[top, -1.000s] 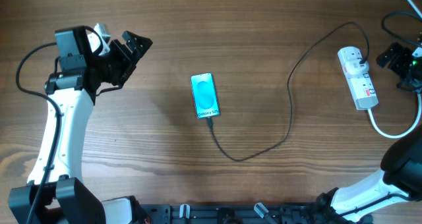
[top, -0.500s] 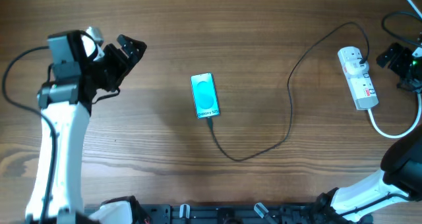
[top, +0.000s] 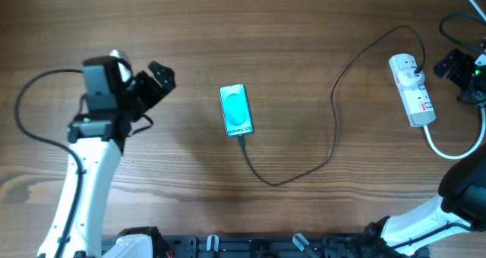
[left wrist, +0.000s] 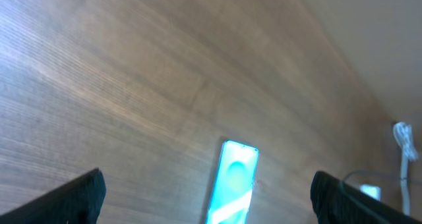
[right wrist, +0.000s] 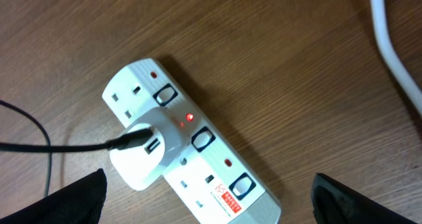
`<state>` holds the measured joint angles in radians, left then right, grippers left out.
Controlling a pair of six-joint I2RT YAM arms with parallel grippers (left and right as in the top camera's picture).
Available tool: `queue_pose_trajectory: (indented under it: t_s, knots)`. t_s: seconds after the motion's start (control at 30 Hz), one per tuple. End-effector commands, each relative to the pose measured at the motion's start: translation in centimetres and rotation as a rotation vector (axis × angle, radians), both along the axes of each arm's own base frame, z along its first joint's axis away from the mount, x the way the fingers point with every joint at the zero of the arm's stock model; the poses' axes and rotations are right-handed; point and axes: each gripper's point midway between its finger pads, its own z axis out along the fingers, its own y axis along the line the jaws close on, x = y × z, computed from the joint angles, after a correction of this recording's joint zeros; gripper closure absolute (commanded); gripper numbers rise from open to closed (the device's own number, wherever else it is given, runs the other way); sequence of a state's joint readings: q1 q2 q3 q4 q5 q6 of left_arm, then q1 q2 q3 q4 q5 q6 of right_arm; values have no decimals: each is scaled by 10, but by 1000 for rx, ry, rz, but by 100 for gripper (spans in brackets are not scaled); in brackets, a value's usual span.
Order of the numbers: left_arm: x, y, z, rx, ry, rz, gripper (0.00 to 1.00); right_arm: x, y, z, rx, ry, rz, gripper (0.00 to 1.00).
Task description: Plug charger to phone and switch on socket
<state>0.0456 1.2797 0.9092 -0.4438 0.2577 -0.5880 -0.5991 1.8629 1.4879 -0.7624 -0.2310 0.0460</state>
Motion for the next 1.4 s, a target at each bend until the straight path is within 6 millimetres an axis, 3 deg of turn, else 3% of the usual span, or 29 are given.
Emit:
queue_pose_trajectory:
  t_s: [0.0,0.23,0.63,1.07,1.37]
  knots:
    - [-3,-15,-27,25,-32,-38,0,1,3,-6,10,4,21,0]
    - [-18,-35,-66,24,-47,-97,0,1,3,-6,10,4,21,0]
    - [-39,-36,-109,24,-67,-102,0,1,3,-6,10,4,21,0]
    - [-44,-35,-133,27,-39,-101,0,1,3,-6,10,4,21,0]
    - [-65,-29,-147,-18,-111,-27,0,1,3,-6,10,4,21,0]
